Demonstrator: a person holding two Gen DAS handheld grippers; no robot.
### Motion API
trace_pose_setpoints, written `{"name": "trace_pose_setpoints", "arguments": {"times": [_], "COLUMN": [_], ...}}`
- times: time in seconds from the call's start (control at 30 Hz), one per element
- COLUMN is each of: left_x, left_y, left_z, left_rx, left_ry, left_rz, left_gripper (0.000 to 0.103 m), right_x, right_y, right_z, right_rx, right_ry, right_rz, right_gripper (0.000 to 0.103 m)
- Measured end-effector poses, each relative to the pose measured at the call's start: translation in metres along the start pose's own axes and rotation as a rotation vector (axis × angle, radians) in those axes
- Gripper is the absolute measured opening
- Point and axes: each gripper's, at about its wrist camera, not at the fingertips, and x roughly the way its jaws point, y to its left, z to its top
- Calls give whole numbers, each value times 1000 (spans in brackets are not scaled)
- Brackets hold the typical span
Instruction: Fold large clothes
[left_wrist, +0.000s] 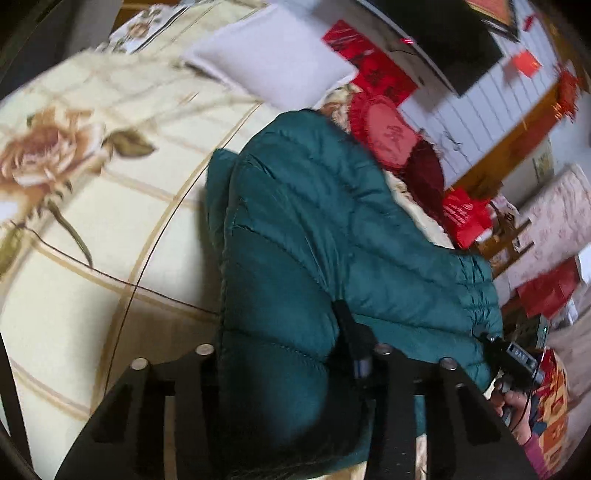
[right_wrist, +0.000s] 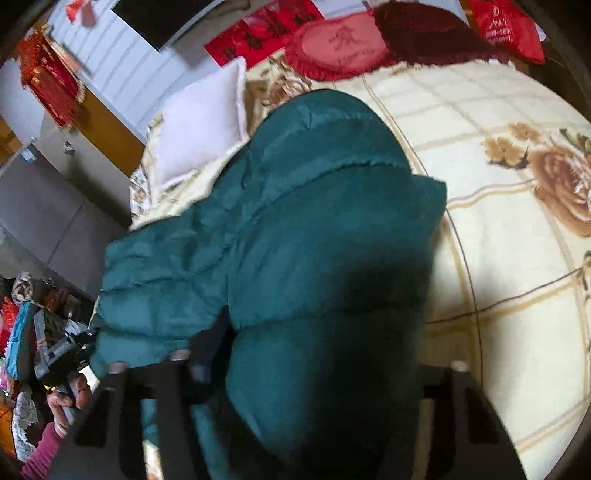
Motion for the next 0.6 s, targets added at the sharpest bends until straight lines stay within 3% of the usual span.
{"name": "trace_pose_setpoints", "arguments": {"times": [0.2, 0.33, 0.4, 0.47, 0.5, 0.53, 0.6], "left_x": [-68, -104, -114, -109, -105, -96, -86], "left_y": [-40, -41, -30, -20, -13, -4, 6], "left_z": [-22, -45, -61, -75, -81, -88, -99], "left_rx": [138, 153, 145, 132, 116, 90, 68], "left_ry": [-20, -23, -15, 9, 29, 61, 82], "left_rz": [-67, -87, -59, -7, 17, 58, 113], "left_gripper": [40, 40, 40, 42, 44, 50, 63], "right_x": [-51, -89, -97, -101, -95, -90, -72], "right_y": [48, 55, 52, 42, 34, 25, 14], "right_z": [-17, -47, -65, -77, -85, -89, -98], "right_rx": [-90, -82, -64, -58, -36, -25, -3], "right_ry": [-11, 12, 22, 24, 36, 53, 121], "right_rz": [51, 98, 112, 81, 38, -13, -131], "right_gripper": [44, 44, 44, 48, 56, 67, 76]}}
